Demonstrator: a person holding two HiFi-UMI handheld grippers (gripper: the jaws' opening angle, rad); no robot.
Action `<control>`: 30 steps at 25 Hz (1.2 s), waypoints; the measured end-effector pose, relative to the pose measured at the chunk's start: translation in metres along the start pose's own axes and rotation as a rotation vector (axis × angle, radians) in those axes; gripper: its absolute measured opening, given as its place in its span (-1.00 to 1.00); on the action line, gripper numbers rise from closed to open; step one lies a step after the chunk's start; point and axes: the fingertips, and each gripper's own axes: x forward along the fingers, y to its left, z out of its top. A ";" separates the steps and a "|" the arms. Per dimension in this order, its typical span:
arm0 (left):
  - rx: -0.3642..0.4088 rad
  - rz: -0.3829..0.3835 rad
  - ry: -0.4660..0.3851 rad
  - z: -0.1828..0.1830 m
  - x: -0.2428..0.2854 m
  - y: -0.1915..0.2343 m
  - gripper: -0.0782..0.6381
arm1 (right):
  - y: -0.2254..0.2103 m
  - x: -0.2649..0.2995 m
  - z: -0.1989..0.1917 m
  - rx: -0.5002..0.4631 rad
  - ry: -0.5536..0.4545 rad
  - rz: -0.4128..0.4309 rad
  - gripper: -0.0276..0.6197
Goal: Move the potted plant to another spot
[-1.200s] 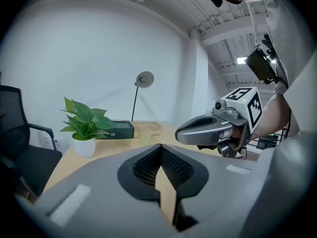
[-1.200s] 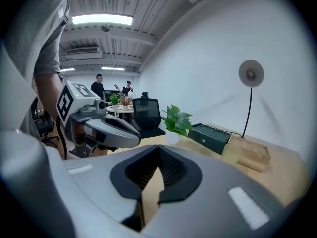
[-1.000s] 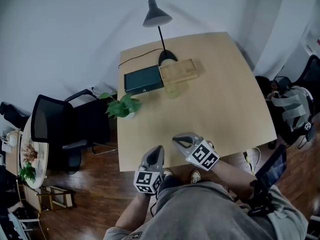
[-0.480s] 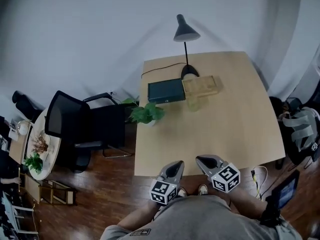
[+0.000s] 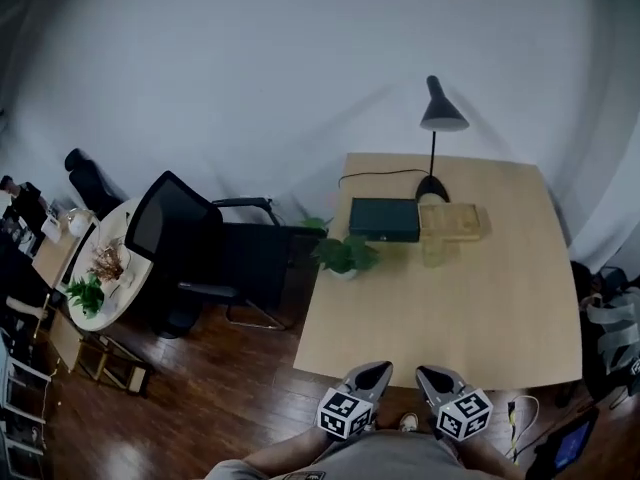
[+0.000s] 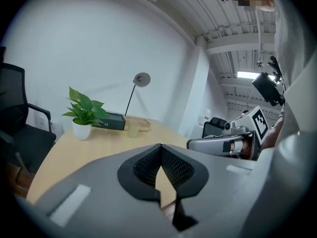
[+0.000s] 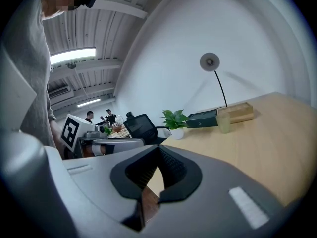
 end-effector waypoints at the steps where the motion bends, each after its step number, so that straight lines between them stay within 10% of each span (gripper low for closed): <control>1: -0.001 0.004 -0.003 0.000 0.000 0.000 -0.78 | 0.000 0.002 0.001 -0.003 -0.002 0.000 -0.90; 30: 0.015 0.045 -0.048 0.020 -0.015 0.022 -0.78 | 0.024 0.038 0.015 -0.143 0.054 0.053 -0.90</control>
